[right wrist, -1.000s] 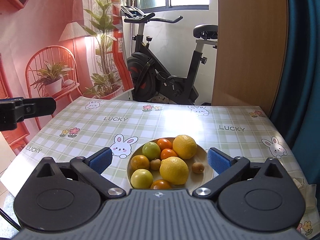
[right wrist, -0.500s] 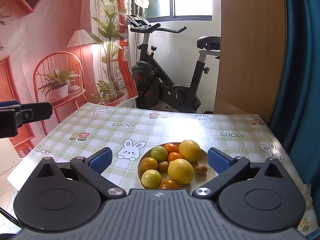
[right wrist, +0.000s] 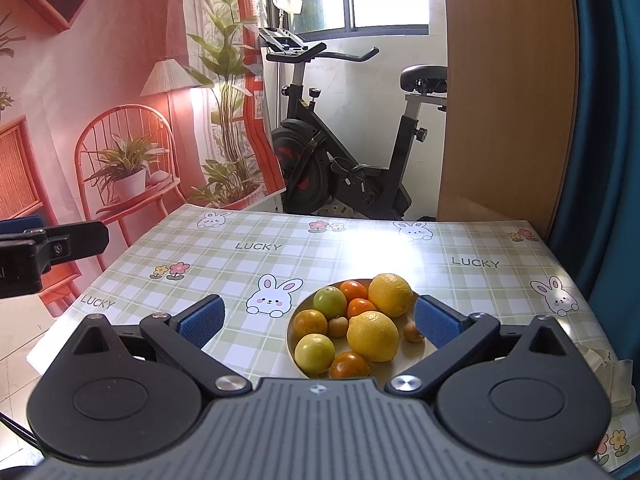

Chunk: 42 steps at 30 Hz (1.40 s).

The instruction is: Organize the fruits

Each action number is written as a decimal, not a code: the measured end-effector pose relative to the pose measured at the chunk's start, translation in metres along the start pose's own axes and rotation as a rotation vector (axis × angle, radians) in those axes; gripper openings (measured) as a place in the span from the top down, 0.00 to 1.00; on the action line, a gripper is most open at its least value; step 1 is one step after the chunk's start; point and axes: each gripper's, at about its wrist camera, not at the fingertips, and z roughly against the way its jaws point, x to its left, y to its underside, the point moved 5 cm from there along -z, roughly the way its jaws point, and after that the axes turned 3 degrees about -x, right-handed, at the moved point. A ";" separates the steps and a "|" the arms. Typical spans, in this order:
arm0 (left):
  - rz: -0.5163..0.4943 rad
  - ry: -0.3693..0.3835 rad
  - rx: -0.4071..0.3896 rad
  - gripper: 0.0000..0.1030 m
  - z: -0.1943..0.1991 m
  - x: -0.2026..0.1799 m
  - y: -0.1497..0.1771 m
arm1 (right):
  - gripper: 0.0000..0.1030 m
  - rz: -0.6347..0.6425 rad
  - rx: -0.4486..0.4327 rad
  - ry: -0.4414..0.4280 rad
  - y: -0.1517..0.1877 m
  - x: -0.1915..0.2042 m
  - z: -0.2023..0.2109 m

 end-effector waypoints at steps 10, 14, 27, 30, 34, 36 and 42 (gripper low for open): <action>0.004 -0.005 0.003 0.05 0.000 0.001 -0.001 | 0.00 -0.006 0.003 0.001 0.001 0.000 0.001; 0.005 -0.004 0.004 0.05 0.000 0.000 0.000 | 0.00 -0.006 0.005 0.006 0.000 0.000 0.002; 0.004 -0.005 0.011 0.05 0.000 0.000 0.001 | 0.00 -0.009 0.006 0.011 0.000 -0.002 0.002; 0.005 -0.004 0.014 0.05 0.000 0.000 0.001 | 0.00 -0.010 0.006 0.011 0.000 -0.002 0.002; 0.008 -0.004 0.016 0.05 -0.001 -0.001 0.002 | 0.00 -0.009 0.006 0.011 0.000 -0.001 0.002; 0.009 -0.003 0.017 0.05 -0.001 -0.001 0.002 | 0.00 -0.009 0.006 0.012 0.000 -0.001 0.002; 0.010 -0.001 0.018 0.05 -0.001 -0.001 0.003 | 0.00 0.000 0.009 0.018 0.000 -0.002 0.002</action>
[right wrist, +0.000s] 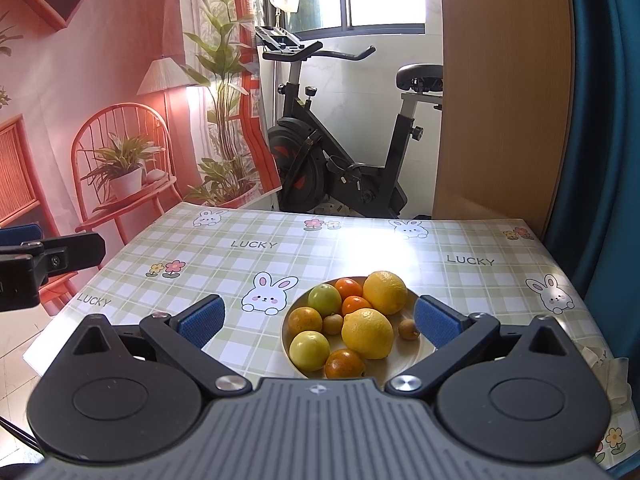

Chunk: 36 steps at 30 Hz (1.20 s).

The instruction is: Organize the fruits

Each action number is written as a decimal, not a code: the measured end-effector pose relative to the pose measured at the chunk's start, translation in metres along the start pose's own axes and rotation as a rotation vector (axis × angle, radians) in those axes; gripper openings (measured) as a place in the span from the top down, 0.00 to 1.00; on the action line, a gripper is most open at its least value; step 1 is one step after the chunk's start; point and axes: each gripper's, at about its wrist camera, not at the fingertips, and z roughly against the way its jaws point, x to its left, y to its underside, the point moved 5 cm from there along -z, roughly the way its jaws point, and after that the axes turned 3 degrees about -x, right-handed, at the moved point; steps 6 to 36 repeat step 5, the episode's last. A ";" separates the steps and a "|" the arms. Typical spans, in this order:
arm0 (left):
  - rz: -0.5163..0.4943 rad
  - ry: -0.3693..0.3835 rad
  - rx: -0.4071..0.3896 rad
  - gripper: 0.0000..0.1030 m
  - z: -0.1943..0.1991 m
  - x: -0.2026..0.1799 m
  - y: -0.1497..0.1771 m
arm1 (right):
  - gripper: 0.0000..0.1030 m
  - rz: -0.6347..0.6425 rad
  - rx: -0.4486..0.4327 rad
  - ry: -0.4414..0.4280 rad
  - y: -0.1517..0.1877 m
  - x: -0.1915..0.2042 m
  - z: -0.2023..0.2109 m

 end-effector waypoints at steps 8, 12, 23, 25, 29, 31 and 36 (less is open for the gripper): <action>0.003 0.010 0.005 0.05 -0.001 -0.001 0.001 | 0.00 -0.001 0.000 0.000 0.000 0.000 0.000; 0.003 0.010 0.005 0.05 -0.001 -0.001 0.001 | 0.00 -0.001 0.000 0.000 0.000 0.000 0.000; 0.003 0.010 0.005 0.05 -0.001 -0.001 0.001 | 0.00 -0.001 0.000 0.000 0.000 0.000 0.000; 0.003 0.010 0.005 0.05 -0.001 -0.001 0.001 | 0.00 -0.001 0.000 0.000 0.000 0.000 0.000; 0.003 0.010 0.005 0.05 -0.001 -0.001 0.001 | 0.00 -0.001 0.000 0.000 0.000 0.000 0.000; 0.003 0.010 0.005 0.05 -0.001 -0.001 0.001 | 0.00 -0.001 0.000 0.000 0.000 0.000 0.000; 0.003 0.010 0.005 0.05 -0.001 -0.001 0.001 | 0.00 -0.001 0.000 0.000 0.000 0.000 0.000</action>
